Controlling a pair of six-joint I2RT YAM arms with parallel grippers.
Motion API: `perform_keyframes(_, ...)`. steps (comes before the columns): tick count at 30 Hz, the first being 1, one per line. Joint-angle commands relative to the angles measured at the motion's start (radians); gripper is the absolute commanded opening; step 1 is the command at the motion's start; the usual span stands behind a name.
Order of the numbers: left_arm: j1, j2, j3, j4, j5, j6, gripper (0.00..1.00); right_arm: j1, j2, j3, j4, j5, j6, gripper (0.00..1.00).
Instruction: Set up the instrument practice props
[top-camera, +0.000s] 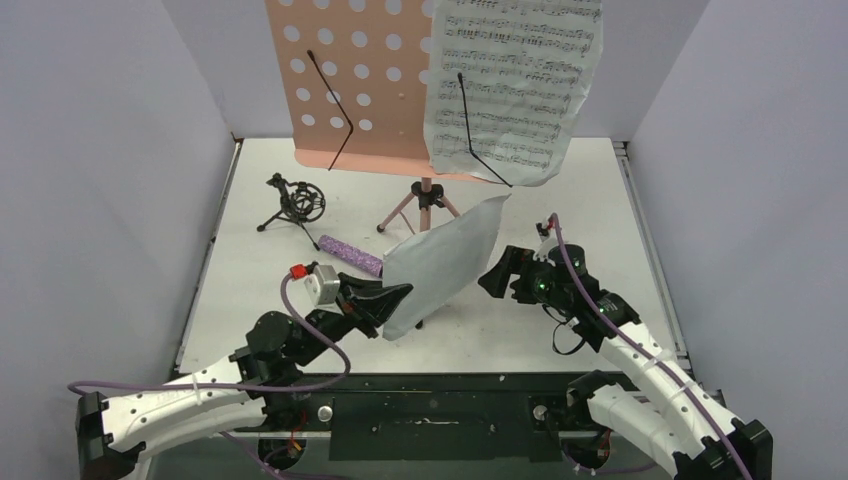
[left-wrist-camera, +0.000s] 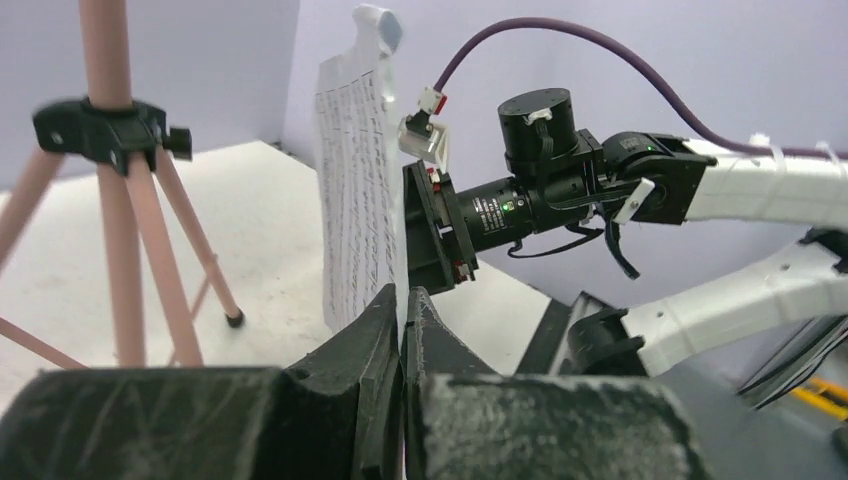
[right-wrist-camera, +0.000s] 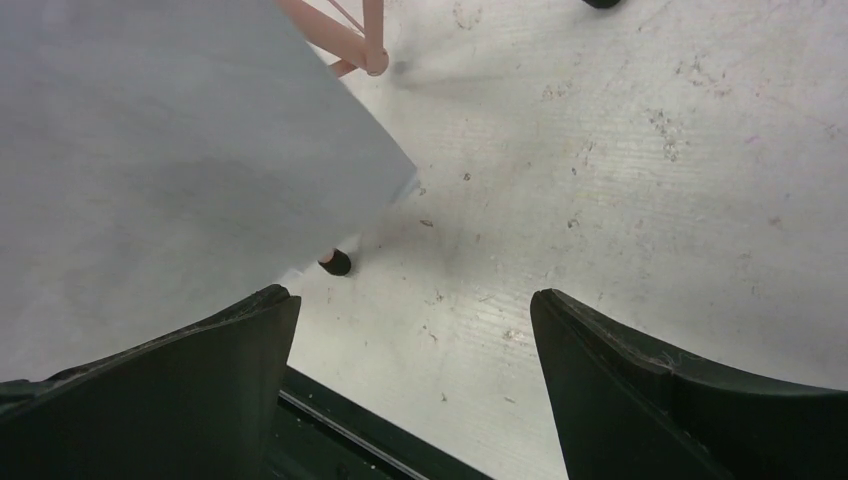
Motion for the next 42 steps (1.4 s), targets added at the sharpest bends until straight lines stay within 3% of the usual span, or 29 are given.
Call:
perform_keyframes(1,-0.009,-0.051,0.025,-0.115,0.086,0.263,0.0,-0.023,-0.028,-0.067,0.024,-0.029,0.095,0.9)
perform_keyframes(7,-0.027,-0.001,0.001,-0.211,0.09,0.327,0.0,-0.075,-0.062,-0.228,0.158,-0.253,0.233,0.9)
perform_keyframes(11,-0.078,0.077,-0.017,-0.216,0.044,0.396,0.0,-0.097,-0.086,-0.291,0.177,-0.322,0.305,0.9)
perform_keyframes(17,-0.203,0.157,-0.027,-0.22,-0.132,0.546,0.0,-0.1,-0.11,-0.385,0.331,-0.427,0.469,0.9)
perform_keyframes(23,-0.284,0.19,-0.029,-0.222,-0.279,0.649,0.0,-0.101,-0.105,-0.365,0.473,-0.469,0.541,0.9)
perform_keyframes(33,-0.346,0.162,-0.056,-0.169,-0.347,0.76,0.0,-0.1,-0.065,-0.268,0.483,-0.449,0.524,0.9)
perform_keyframes(38,-0.402,0.226,-0.032,-0.167,-0.419,0.828,0.0,-0.103,0.0,-0.308,0.631,-0.472,0.613,0.9)
perform_keyframes(42,-0.468,0.292,-0.016,-0.153,-0.516,0.886,0.0,-0.104,0.04,-0.263,0.592,-0.471,0.572,0.9)
